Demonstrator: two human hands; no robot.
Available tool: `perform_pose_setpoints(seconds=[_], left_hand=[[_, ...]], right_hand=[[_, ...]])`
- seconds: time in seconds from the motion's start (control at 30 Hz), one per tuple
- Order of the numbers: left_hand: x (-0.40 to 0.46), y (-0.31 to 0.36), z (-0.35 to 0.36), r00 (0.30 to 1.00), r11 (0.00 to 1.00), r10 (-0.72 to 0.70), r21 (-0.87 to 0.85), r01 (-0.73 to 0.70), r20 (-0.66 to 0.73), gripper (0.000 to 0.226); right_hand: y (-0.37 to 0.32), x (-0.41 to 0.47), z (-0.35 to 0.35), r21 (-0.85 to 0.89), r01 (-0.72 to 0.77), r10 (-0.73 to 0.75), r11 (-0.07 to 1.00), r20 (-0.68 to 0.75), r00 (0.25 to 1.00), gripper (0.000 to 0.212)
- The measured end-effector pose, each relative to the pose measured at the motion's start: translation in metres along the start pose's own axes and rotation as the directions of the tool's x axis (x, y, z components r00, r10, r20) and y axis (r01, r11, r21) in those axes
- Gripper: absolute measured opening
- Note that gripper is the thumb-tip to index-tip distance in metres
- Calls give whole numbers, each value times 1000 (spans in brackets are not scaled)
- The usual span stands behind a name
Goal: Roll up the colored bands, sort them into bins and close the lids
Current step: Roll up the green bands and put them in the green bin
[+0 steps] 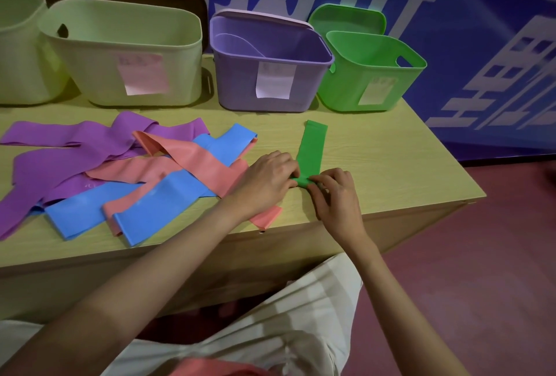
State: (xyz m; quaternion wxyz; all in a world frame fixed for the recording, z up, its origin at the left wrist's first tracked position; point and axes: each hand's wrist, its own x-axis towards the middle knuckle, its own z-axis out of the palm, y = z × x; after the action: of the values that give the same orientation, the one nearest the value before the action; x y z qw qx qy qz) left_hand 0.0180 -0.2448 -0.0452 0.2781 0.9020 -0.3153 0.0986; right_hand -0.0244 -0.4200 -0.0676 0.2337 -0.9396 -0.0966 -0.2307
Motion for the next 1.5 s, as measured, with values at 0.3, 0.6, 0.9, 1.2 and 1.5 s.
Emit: perform_pose_setpoints(seconds=[0.3, 0.6, 0.9, 1.2, 1.5], left_hand=[[0, 0, 3, 998, 995, 46, 85, -42, -44, 18], [1, 2, -3, 998, 999, -44, -6, 44, 39, 24], [-28, 12, -6, 998, 998, -37, -47, 39, 46, 15], [-34, 14, -1, 997, 997, 52, 59, -49, -50, 16], [-32, 10, -3, 997, 1000, 7, 7, -6, -71, 26]], right_hand=[[2, 4, -3, 6, -7, 7, 1000, 63, 998, 27], [1, 8, -7, 10, 6, -7, 1000, 113, 994, 15], [-7, -16, -21, 84, 57, -71, 995, 164, 984, 10], [-11, -24, -17, 5, 64, -64, 998, 83, 995, 12], [-10, -25, -14, -6, 53, -52, 999, 56, 997, 23]])
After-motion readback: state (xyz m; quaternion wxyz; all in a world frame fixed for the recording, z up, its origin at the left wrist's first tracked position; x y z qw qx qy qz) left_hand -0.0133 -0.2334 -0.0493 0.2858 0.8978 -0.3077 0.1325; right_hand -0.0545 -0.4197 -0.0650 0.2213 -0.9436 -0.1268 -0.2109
